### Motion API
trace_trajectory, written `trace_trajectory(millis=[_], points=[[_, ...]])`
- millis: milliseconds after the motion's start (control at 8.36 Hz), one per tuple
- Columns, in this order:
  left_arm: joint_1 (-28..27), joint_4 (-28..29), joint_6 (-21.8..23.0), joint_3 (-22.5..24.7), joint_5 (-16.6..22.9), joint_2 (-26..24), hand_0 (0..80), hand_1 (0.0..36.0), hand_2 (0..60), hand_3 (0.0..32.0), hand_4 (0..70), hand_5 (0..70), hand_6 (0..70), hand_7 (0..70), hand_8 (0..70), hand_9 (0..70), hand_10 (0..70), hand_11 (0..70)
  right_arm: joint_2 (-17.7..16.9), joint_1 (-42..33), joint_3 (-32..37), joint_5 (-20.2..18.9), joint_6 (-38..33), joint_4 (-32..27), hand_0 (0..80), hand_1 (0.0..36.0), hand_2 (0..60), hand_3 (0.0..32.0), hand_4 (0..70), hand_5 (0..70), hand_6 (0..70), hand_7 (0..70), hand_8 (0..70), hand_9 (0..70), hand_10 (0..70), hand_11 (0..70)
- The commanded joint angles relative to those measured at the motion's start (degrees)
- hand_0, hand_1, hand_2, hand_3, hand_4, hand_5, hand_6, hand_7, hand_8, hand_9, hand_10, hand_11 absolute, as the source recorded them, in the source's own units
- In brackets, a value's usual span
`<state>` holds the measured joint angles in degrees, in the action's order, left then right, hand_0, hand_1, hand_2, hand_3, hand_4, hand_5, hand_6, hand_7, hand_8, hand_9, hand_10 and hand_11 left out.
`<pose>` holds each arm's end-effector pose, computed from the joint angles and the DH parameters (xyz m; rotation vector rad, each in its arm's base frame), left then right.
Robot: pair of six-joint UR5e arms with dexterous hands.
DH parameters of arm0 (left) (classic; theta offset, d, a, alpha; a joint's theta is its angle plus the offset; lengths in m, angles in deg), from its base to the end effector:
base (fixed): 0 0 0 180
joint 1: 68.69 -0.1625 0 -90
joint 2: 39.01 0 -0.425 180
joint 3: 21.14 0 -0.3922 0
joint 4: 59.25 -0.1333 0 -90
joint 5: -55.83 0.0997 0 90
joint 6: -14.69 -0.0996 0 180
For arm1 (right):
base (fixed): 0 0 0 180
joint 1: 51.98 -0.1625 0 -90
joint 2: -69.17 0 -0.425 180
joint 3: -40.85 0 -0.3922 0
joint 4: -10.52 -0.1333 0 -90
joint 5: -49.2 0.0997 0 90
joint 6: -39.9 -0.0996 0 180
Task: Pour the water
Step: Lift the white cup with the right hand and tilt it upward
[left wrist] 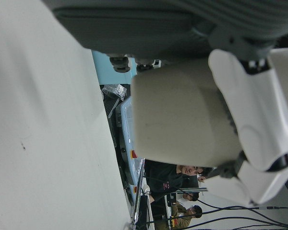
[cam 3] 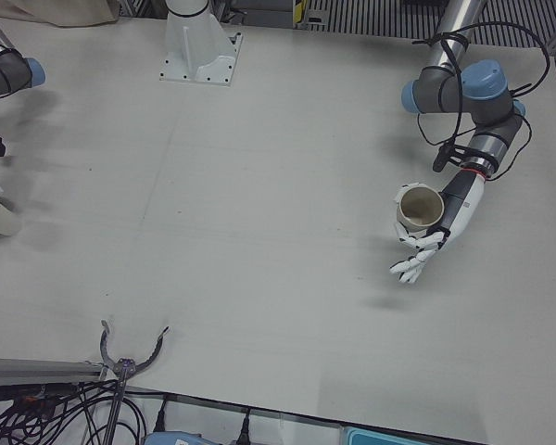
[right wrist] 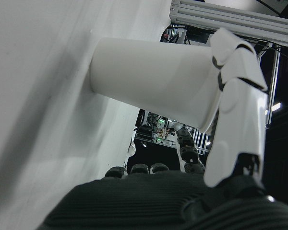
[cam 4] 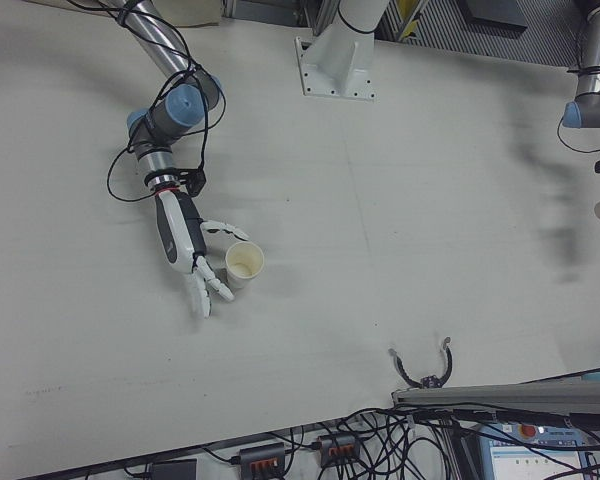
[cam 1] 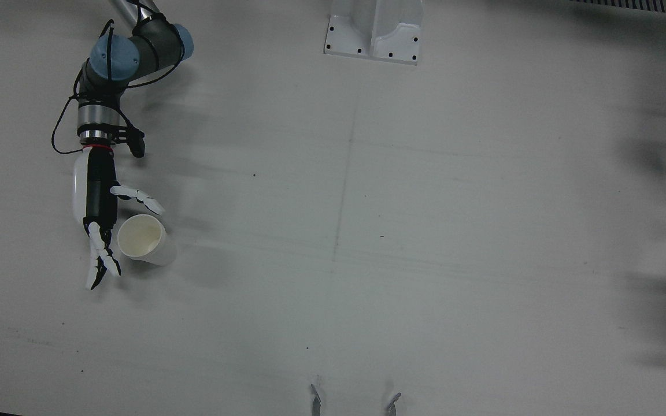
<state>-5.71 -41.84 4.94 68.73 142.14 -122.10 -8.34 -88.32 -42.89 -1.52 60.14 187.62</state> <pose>0.0817 -0.4678 0.7127 -0.2684 2.1555 -1.7397 -0.3458 -0.4982 0.6211 0.0076 -2.1374 1.8313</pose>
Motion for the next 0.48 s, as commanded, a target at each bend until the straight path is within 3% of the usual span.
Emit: trace_trajectory(millis=[0, 359], points=[[0.04, 0.08, -0.01, -0.14, 0.00, -0.05, 47.8, 24.8, 60.0, 0.0, 70.0, 61.6, 20.3, 14.1, 10.8, 8.9, 3.8, 5.5, 1.74, 0.13, 0.60, 1.84, 0.77, 0.09, 55.8, 26.6, 19.7, 0.0, 4.4, 9.2, 0.0, 1.7, 0.0, 0.0, 0.0, 0.0], [0.13, 0.17, 0.08, -0.14, 0.00, 0.04, 47.7, 24.8, 60.0, 0.0, 70.0, 61.7, 20.2, 14.2, 10.8, 8.8, 3.8, 5.6, 2.80, 0.13, 0.60, 1.85, 2.52, 0.09, 55.4, 26.3, 20.2, 0.0, 5.5, 10.0, 0.8, 3.2, 0.0, 0.0, 0.0, 0.0]])
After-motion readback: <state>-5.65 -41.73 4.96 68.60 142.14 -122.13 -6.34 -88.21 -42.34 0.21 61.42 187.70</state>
